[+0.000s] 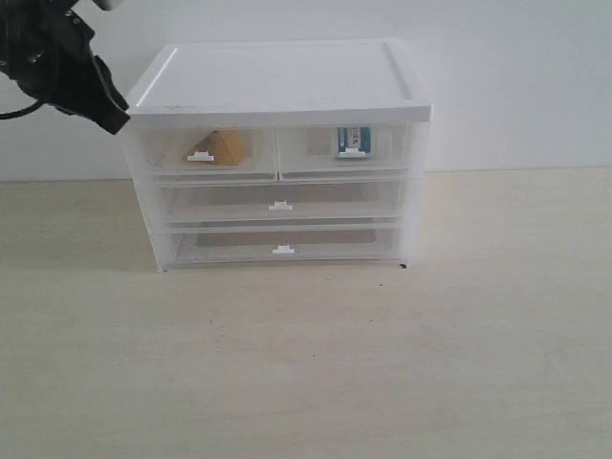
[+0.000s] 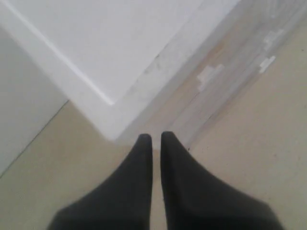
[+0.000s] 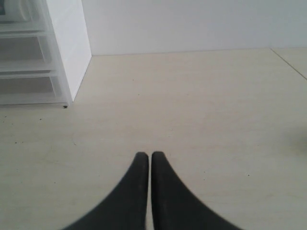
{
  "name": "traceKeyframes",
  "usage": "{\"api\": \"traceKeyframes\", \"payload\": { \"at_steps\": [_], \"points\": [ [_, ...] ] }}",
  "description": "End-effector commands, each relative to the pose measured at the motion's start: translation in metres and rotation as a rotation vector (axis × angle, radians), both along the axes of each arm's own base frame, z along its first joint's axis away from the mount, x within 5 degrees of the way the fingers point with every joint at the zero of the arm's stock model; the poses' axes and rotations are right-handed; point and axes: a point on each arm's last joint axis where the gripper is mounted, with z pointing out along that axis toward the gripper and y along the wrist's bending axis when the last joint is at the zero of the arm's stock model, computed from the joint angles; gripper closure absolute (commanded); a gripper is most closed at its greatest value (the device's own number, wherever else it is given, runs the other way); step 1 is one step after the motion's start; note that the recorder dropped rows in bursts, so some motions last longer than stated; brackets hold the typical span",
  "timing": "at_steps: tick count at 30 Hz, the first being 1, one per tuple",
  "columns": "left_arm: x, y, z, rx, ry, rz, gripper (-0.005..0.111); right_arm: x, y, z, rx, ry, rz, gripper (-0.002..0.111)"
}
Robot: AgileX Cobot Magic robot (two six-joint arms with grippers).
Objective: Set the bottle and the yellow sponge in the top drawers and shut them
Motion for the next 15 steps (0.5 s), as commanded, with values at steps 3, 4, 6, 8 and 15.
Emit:
{"api": "traceKeyframes", "payload": {
  "at_steps": [3, 4, 6, 8, 15],
  "points": [
    [-0.036, 0.03, 0.017, -0.072, -0.074, 0.376, 0.102, 0.0, 0.0, -0.001, -0.002, -0.008, -0.001, 0.108],
    [-0.042, 0.034, 0.018, -0.068, -0.094, 0.402, 0.102, 0.0, 0.0, -0.001, -0.002, -0.008, -0.001, 0.108],
    [-0.054, 0.041, 0.021, -0.084, -0.132, 0.465, 0.102, 0.0, 0.0, -0.001, -0.002, -0.008, -0.001, 0.108],
    [-0.065, 0.047, 0.023, -0.092, -0.174, 0.495, 0.102, 0.0, 0.0, -0.001, -0.002, -0.008, -0.001, 0.108],
    [-0.121, 0.058, 0.029, -0.206, -0.248, 0.513, 0.102, 0.0, 0.0, -0.001, -0.002, -0.008, -0.001, 0.108]
  ]
}}
